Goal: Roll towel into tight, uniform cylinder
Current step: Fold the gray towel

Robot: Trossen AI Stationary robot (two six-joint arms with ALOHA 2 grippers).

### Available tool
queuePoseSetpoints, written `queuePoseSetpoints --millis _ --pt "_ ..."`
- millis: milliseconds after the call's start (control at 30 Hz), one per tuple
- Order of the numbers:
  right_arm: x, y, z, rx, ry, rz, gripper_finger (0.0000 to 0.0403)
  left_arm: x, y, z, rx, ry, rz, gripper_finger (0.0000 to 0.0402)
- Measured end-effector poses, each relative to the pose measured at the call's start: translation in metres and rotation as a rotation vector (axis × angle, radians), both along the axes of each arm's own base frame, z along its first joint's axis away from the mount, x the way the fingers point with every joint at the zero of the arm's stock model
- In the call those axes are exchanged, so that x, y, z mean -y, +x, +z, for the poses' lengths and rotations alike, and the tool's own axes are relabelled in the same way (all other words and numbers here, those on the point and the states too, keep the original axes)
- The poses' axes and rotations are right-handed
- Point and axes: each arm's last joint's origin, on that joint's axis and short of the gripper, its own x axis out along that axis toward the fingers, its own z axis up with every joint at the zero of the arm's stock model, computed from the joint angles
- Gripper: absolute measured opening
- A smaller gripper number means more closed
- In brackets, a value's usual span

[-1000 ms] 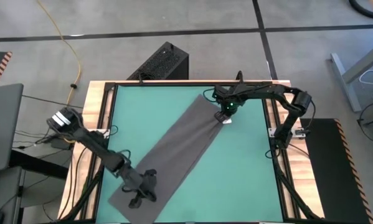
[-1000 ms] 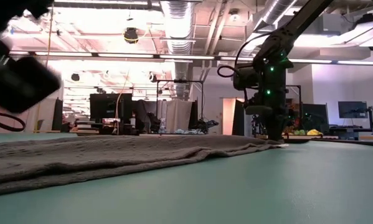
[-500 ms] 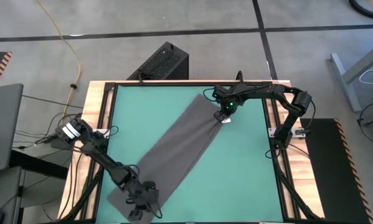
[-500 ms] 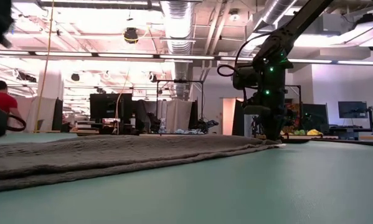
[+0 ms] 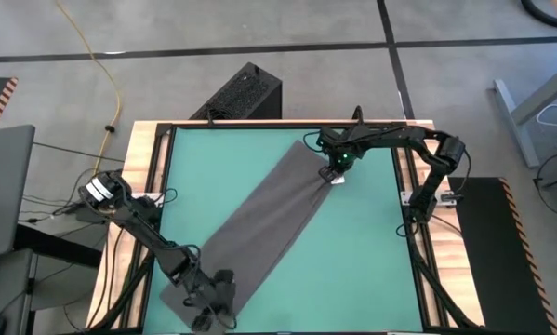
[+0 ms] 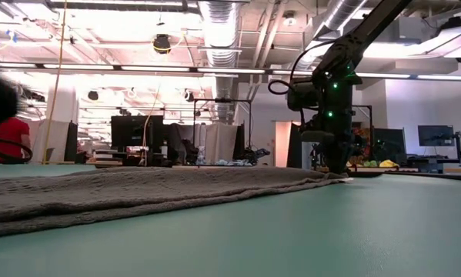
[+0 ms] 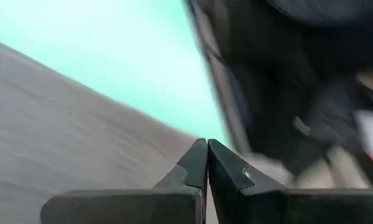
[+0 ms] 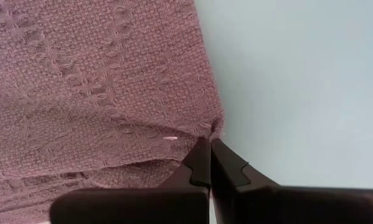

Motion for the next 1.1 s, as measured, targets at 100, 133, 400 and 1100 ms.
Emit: queuePoseSetpoints --millis 100,133,400,1100 --pt "0.000 0.000 0.000 0.000 0.001 0.000 0.0018 -0.009 0.001 -0.009 -0.021 0.114 0.068 0.0000" --pt "0.000 0.000 0.000 -0.001 0.001 0.000 0.0018 -0.011 0.001 -0.013 -0.048 0.130 0.066 0.0000" --pt "0.000 0.000 0.000 -0.003 0.000 0.001 0.0018 -0.005 0.005 -0.029 -0.134 0.030 0.018 0.0000" --pt "-0.003 -0.004 0.005 -0.070 0.042 0.025 0.0072 0.005 -0.003 -0.003 -0.057 -0.079 -0.113 0.0000"
